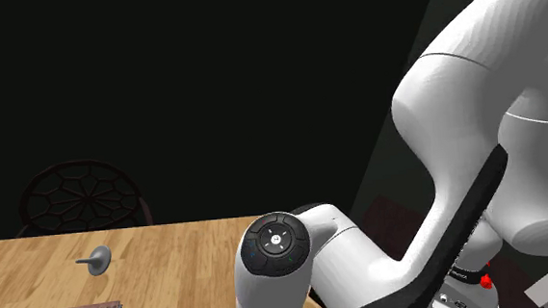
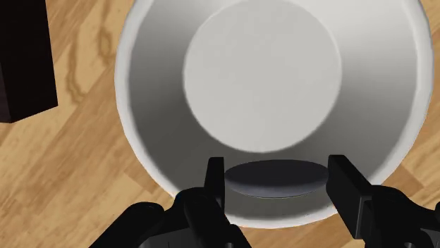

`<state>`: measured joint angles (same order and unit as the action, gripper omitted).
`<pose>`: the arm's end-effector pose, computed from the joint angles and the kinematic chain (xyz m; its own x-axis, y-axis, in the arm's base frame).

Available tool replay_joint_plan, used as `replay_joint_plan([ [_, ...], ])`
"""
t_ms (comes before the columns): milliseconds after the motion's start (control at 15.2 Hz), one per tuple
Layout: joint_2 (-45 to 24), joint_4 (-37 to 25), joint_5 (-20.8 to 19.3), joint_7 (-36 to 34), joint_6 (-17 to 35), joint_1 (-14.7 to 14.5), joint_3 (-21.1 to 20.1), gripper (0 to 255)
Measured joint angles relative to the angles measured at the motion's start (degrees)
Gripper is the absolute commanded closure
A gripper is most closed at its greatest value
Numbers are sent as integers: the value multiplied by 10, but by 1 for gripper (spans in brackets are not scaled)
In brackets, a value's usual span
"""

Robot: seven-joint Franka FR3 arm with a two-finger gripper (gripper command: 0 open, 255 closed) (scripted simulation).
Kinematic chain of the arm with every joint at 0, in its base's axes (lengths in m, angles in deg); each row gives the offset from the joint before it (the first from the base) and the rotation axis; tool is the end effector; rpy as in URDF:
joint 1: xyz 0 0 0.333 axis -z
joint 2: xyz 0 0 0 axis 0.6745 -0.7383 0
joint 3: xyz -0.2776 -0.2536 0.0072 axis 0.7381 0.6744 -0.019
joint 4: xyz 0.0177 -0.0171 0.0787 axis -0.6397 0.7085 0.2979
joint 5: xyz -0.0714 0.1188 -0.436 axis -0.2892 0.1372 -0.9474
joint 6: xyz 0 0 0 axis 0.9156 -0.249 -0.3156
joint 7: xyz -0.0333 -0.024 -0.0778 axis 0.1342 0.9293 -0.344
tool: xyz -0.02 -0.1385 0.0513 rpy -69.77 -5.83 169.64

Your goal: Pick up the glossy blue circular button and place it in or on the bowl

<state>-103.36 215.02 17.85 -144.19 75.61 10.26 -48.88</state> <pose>0.2558 0.5195 0.2193 0.9948 0.1020 -0.0023 0.1020 -0.9944 0.0282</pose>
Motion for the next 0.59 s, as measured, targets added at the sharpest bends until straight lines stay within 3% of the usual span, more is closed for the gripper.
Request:
replay_joint_plan([
  [198,9,27,0,-25,17,-13,-9,255],
  [594,-30,29,-41,-60,52,-31,11,255],
])
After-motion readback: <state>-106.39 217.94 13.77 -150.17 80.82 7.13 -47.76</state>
